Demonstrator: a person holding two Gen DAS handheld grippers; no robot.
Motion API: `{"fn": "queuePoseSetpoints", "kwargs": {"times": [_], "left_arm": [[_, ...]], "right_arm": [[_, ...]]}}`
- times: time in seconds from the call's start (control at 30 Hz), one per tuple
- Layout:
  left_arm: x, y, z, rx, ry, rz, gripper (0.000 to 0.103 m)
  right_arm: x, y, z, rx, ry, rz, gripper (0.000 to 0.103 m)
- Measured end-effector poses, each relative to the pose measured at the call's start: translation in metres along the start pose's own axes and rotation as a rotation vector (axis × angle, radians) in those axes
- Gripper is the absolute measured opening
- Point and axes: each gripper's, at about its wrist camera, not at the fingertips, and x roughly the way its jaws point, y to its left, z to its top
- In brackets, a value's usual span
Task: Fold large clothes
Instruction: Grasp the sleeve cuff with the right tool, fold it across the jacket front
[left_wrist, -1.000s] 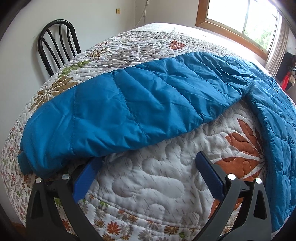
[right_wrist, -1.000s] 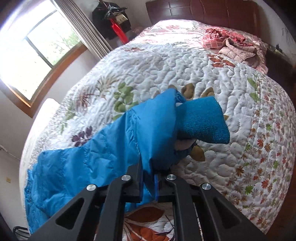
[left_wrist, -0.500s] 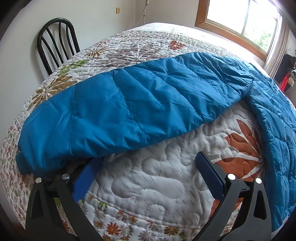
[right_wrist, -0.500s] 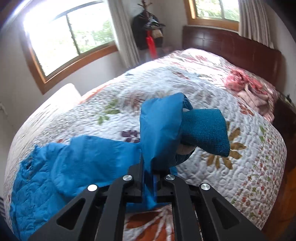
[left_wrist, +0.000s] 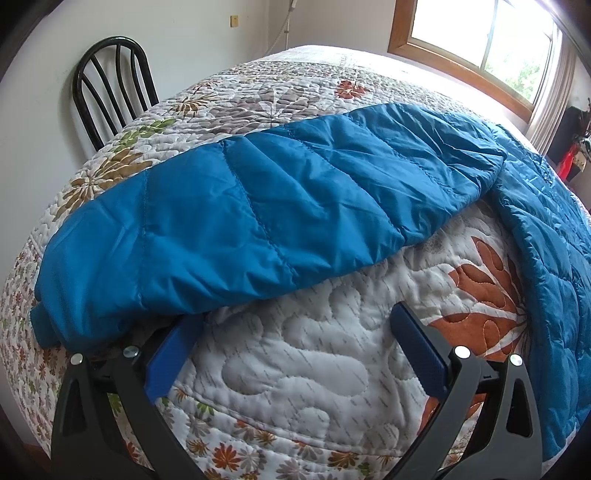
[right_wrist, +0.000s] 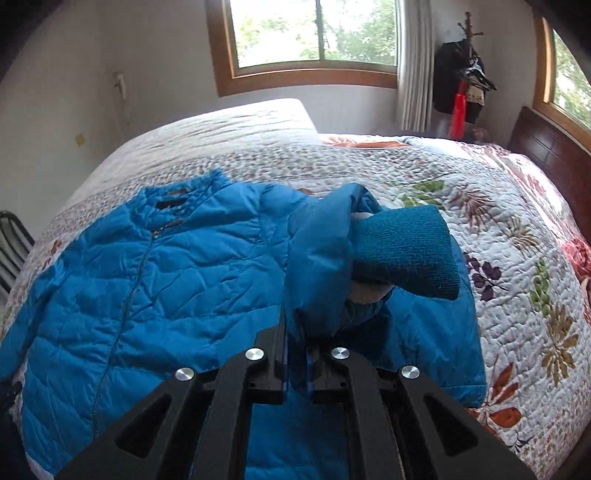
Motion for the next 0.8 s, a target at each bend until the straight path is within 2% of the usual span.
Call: {"fn": "queuePoseSetpoints", "kwargs": {"times": [0.1, 0.27, 0.4, 0.47, 0.53, 0.57, 0.6, 0.67, 0.8], "left_arm": [[0.0, -0.001, 0.0, 0.001, 0.0, 0.002, 0.101], [0.0, -0.001, 0.0, 0.003, 0.0, 0.006, 0.101], [0.0, 0.0, 0.0, 0.002, 0.0, 0.003, 0.101], [0.0, 0.0, 0.0, 0.003, 0.0, 0.005, 0.101], [0.0, 0.0, 0.001, 0.004, 0.001, 0.008, 0.101], [-0.001, -0.001, 0.0, 0.004, 0.0, 0.012, 0.101], [-0.002, -0.002, 0.001, 0.007, 0.001, 0.02, 0.1], [-0.008, -0.005, 0.003, 0.005, -0.001, 0.031, 0.1], [-0.039, -0.03, 0.013, 0.043, -0.058, -0.008, 0.1]], "right_arm": [[0.008, 0.03, -0.004, -0.074, 0.019, 0.061, 0.006], [-0.005, 0.069, -0.006, -0.164, 0.009, 0.191, 0.006], [0.017, 0.102, -0.015, -0.237, 0.118, 0.211, 0.008], [0.028, 0.108, -0.025, -0.262, 0.16, 0.186, 0.016], [0.024, 0.109, -0.032, -0.272, 0.152, 0.207, 0.027], [0.019, 0.106, -0.034, -0.261, 0.152, 0.238, 0.044], [0.013, 0.102, -0.036, -0.25, 0.143, 0.263, 0.052], [0.002, 0.095, -0.042, -0.248, 0.134, 0.268, 0.052], [-0.022, 0.074, -0.052, -0.232, 0.12, 0.307, 0.052]]}}
